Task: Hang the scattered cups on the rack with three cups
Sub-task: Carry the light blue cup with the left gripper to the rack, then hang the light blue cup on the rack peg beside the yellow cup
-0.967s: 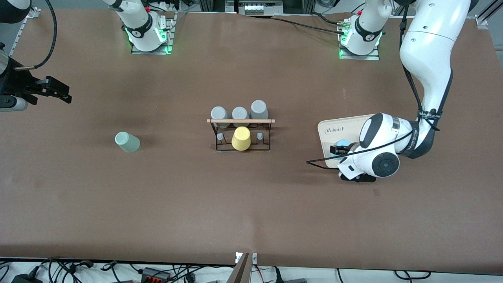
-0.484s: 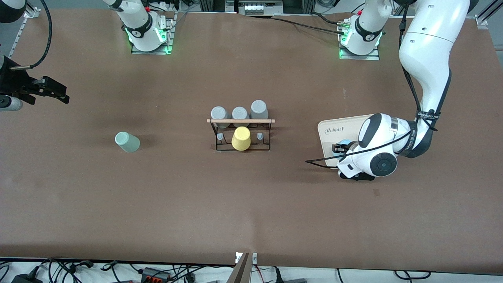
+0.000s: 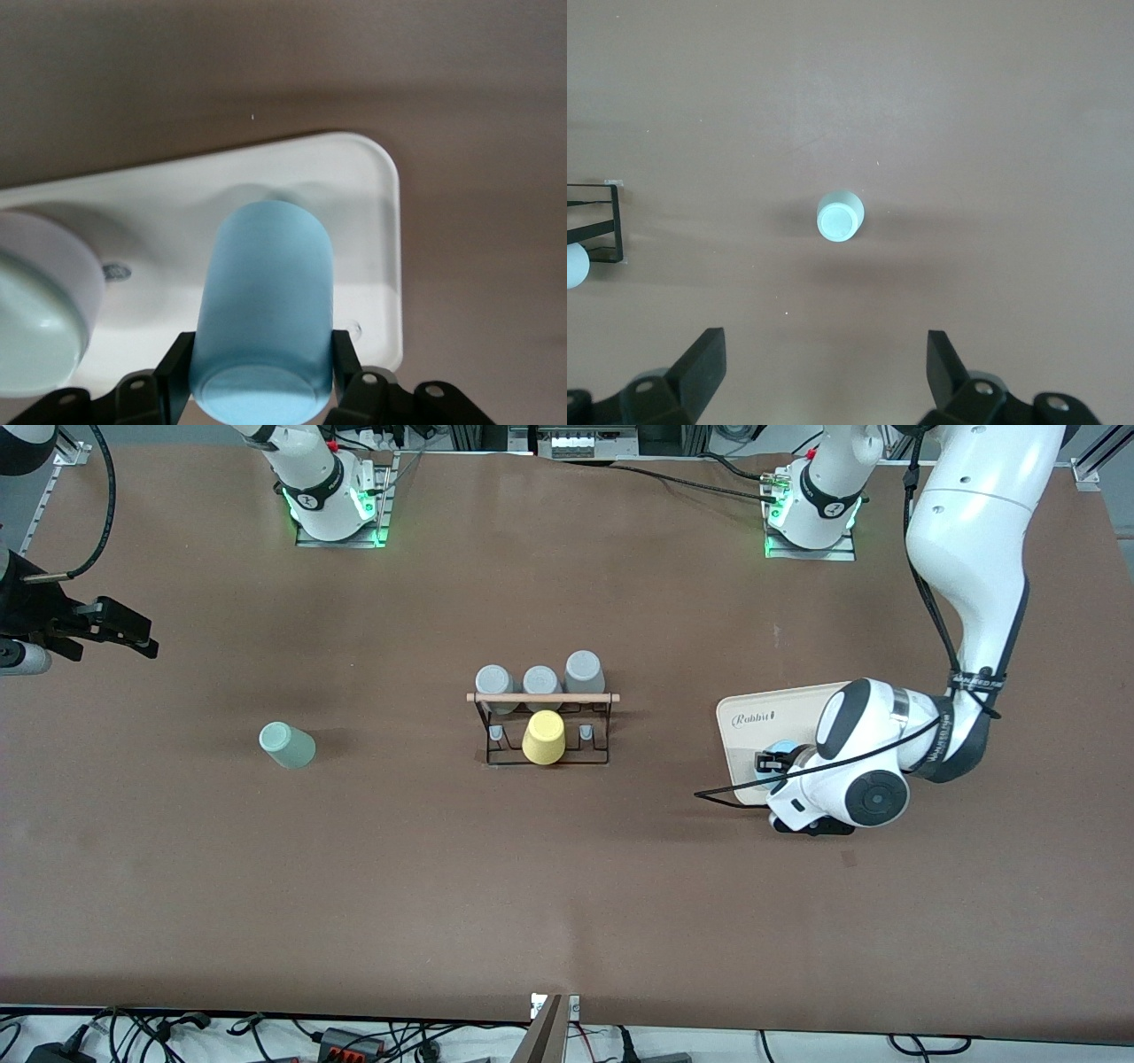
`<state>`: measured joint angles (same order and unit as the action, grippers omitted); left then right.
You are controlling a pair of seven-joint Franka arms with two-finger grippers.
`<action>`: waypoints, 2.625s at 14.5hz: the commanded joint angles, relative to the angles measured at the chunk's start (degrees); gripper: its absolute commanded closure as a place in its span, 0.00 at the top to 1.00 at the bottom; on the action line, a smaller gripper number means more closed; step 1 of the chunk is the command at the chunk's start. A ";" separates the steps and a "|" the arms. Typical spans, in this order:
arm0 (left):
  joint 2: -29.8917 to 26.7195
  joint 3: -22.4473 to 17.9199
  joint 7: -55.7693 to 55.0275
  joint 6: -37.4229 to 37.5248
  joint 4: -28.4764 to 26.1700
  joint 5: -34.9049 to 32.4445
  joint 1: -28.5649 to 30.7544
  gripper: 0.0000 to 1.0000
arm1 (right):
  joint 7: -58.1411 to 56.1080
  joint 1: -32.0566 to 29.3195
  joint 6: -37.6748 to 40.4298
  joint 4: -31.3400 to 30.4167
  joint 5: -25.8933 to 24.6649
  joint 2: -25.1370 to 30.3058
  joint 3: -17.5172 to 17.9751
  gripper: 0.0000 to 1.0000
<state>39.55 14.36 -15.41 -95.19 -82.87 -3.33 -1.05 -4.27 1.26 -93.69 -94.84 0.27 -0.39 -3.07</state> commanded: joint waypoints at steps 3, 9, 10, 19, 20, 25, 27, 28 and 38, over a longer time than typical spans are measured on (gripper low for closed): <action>-6.84 0.41 -0.68 17.21 9.12 16.04 0.96 0.10 | 0.49 -0.20 0.44 0.19 0.87 0.65 0.00 1.00; -6.61 1.90 -13.04 13.66 12.11 23.19 -5.26 0.10 | 0.49 -0.20 0.26 0.19 0.78 0.65 0.00 1.00; -6.33 1.81 -16.11 12.58 13.34 23.37 -6.58 0.10 | 0.49 -0.20 0.35 0.19 0.70 0.65 0.00 1.00; -1.24 1.72 -25.28 -5.42 14.49 25.92 -14.15 0.09 | 0.49 -0.20 0.18 0.27 0.78 0.83 -0.18 1.00; -0.97 1.37 -25.37 -6.57 14.49 25.83 -15.11 0.09 | 0.49 -0.20 0.18 0.27 0.78 0.83 -0.09 1.00; 0.26 1.20 -25.11 -6.67 14.32 25.57 -16.70 0.10 | 0.49 -0.20 0.00 0.27 0.78 0.83 -0.18 1.00; 0.53 1.20 -24.84 -6.50 14.05 24.44 -16.70 0.10 | 0.49 -0.20 0.00 0.27 0.78 0.83 -0.18 1.00; 0.61 1.28 -24.76 -6.50 13.97 23.21 -16.79 0.10 | 0.49 -0.20 0.00 0.27 0.78 0.83 -0.18 1.00; 2.98 1.28 -21.25 -8.70 13.44 15.11 -19.95 0.21 | 0.49 -0.20 -0.09 0.27 0.78 0.83 -0.18 1.00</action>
<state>42.01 16.09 -38.77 -103.96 -70.56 14.00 -20.30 -4.27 1.22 -93.77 -94.57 0.27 -0.35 -3.11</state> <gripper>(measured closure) 0.344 0.000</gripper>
